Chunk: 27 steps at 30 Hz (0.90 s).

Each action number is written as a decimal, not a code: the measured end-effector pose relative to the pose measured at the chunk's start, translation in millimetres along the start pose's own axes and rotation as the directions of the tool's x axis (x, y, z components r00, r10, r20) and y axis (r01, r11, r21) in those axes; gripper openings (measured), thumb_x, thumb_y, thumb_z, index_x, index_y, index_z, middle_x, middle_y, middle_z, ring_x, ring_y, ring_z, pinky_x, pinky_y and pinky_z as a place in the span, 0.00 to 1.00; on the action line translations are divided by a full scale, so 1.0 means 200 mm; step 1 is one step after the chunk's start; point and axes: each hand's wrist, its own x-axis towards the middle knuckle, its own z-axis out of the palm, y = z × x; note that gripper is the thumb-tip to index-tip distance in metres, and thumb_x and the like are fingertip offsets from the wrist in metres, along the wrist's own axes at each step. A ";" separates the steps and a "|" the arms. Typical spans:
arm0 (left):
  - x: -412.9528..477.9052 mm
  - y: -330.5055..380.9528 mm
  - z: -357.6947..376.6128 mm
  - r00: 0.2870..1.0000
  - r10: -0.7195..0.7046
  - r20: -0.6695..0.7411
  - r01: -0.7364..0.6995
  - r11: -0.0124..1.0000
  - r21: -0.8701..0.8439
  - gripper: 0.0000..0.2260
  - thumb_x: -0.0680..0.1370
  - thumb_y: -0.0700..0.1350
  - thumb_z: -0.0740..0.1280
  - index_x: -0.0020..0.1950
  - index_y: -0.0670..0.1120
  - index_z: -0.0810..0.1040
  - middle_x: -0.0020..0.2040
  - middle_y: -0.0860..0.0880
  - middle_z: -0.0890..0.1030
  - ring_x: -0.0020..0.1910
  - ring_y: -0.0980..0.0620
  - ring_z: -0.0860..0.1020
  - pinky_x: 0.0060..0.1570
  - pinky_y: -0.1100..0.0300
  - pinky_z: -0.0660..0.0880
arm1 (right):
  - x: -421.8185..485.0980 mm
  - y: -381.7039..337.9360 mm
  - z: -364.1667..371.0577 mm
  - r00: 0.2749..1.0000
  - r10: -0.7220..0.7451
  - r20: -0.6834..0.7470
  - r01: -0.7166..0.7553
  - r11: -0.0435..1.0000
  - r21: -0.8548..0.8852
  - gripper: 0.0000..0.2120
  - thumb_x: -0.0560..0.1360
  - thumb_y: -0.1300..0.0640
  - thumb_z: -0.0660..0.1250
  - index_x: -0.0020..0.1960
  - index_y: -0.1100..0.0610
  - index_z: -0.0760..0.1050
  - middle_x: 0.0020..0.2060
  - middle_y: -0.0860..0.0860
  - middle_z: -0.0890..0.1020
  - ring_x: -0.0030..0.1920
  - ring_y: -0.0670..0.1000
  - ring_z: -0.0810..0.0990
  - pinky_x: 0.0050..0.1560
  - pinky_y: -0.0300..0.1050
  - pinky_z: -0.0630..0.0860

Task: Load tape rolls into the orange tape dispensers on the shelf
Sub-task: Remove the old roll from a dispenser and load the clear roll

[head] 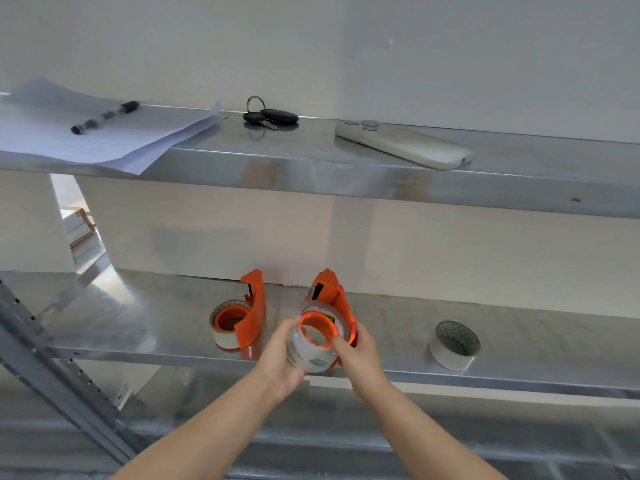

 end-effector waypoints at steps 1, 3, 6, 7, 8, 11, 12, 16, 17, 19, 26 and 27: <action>0.02 0.00 0.00 0.999 -0.019 -0.027 0.020 0.998 0.059 0.15 0.74 0.51 0.62 0.43 0.45 0.85 0.43 0.44 0.86 0.42 0.49 0.85 0.39 0.57 0.80 | 0.02 0.01 0.00 1.000 -0.006 -0.020 0.006 1.000 -0.024 0.19 0.70 0.70 0.65 0.52 0.49 0.76 0.47 0.47 0.84 0.49 0.44 0.82 0.45 0.33 0.78; 0.07 0.01 0.00 0.991 -0.035 -0.132 0.064 0.974 0.215 0.16 0.76 0.56 0.61 0.48 0.47 0.83 0.46 0.46 0.86 0.45 0.50 0.84 0.38 0.59 0.78 | 0.08 0.03 0.00 0.999 -0.017 -0.042 0.014 0.997 -0.073 0.19 0.70 0.69 0.65 0.55 0.50 0.76 0.48 0.48 0.83 0.50 0.44 0.81 0.49 0.35 0.78; 0.13 0.04 0.02 0.956 -0.050 -0.291 0.172 0.894 0.414 0.20 0.74 0.64 0.60 0.47 0.50 0.80 0.44 0.49 0.84 0.46 0.51 0.81 0.38 0.60 0.74 | 0.14 0.07 -0.01 0.998 -0.011 -0.065 0.002 0.991 -0.131 0.18 0.71 0.68 0.65 0.58 0.54 0.74 0.51 0.52 0.82 0.53 0.49 0.80 0.52 0.39 0.77; 0.15 0.05 0.03 0.947 -0.056 -0.316 0.209 0.855 0.475 0.21 0.74 0.65 0.58 0.46 0.50 0.79 0.42 0.50 0.83 0.45 0.52 0.80 0.37 0.61 0.74 | 0.16 0.08 -0.02 0.998 -0.010 -0.068 -0.001 0.989 -0.150 0.17 0.71 0.67 0.66 0.58 0.54 0.74 0.51 0.51 0.82 0.53 0.49 0.80 0.50 0.36 0.76; 0.16 0.06 0.03 0.944 -0.069 -0.324 0.240 0.816 0.526 0.22 0.75 0.66 0.56 0.47 0.49 0.78 0.43 0.50 0.83 0.45 0.52 0.79 0.37 0.61 0.73 | 0.17 0.09 -0.02 0.998 -0.006 -0.068 -0.005 0.985 -0.173 0.17 0.71 0.66 0.66 0.58 0.54 0.74 0.51 0.51 0.82 0.52 0.49 0.80 0.49 0.33 0.75; 0.22 0.08 0.01 0.939 -0.124 -0.321 0.297 0.765 0.572 0.21 0.78 0.60 0.55 0.58 0.45 0.74 0.53 0.46 0.80 0.51 0.49 0.77 0.47 0.58 0.75 | 0.21 0.14 -0.03 0.997 0.002 -0.073 -0.020 0.967 -0.254 0.19 0.70 0.67 0.65 0.61 0.57 0.73 0.53 0.52 0.81 0.54 0.50 0.79 0.53 0.38 0.73; 0.24 0.08 0.01 0.939 -0.127 -0.320 0.301 0.757 0.580 0.20 0.79 0.57 0.55 0.61 0.43 0.73 0.56 0.45 0.79 0.54 0.47 0.77 0.52 0.55 0.76 | 0.22 0.15 -0.04 0.997 0.003 -0.076 -0.024 0.963 -0.269 0.20 0.70 0.68 0.65 0.61 0.58 0.73 0.54 0.53 0.81 0.55 0.51 0.79 0.54 0.39 0.73; 0.30 0.07 -0.01 0.936 -0.057 -0.347 0.288 0.691 0.664 0.17 0.81 0.49 0.54 0.65 0.43 0.70 0.63 0.41 0.76 0.62 0.43 0.75 0.62 0.52 0.73 | 0.27 0.17 -0.04 0.998 0.020 -0.058 -0.036 0.950 -0.309 0.24 0.68 0.70 0.64 0.63 0.56 0.72 0.54 0.50 0.80 0.55 0.49 0.77 0.50 0.31 0.70; 0.31 0.06 -0.01 0.938 -0.027 -0.347 0.276 0.665 0.694 0.17 0.81 0.49 0.53 0.65 0.42 0.71 0.64 0.41 0.76 0.62 0.43 0.74 0.63 0.52 0.72 | 0.28 0.18 -0.05 0.998 0.028 -0.055 -0.044 0.949 -0.313 0.25 0.68 0.70 0.64 0.63 0.56 0.72 0.54 0.50 0.80 0.54 0.49 0.77 0.47 0.27 0.70; 0.34 0.06 -0.04 0.943 0.033 -0.330 0.243 0.607 0.756 0.18 0.81 0.49 0.54 0.66 0.43 0.72 0.64 0.40 0.76 0.63 0.41 0.74 0.66 0.50 0.70 | 0.29 0.19 -0.05 0.998 0.043 -0.053 -0.058 0.945 -0.321 0.26 0.68 0.70 0.63 0.64 0.55 0.70 0.52 0.49 0.79 0.52 0.48 0.76 0.42 0.21 0.68; 0.37 -0.01 -0.10 0.947 0.075 -0.313 0.191 0.650 0.735 0.18 0.81 0.51 0.54 0.69 0.47 0.70 0.66 0.43 0.75 0.65 0.44 0.73 0.68 0.49 0.67 | 0.28 0.24 -0.04 0.997 0.056 -0.046 -0.068 0.941 -0.333 0.26 0.70 0.68 0.62 0.66 0.51 0.67 0.49 0.46 0.77 0.48 0.47 0.75 0.37 0.21 0.69; 0.38 -0.01 -0.11 0.943 0.086 -0.322 0.197 0.637 0.746 0.19 0.81 0.51 0.54 0.69 0.47 0.70 0.67 0.43 0.74 0.65 0.43 0.72 0.68 0.48 0.67 | 0.28 0.24 -0.04 0.998 0.060 -0.035 -0.069 0.938 -0.340 0.25 0.71 0.67 0.62 0.64 0.48 0.67 0.50 0.46 0.77 0.49 0.47 0.76 0.40 0.24 0.70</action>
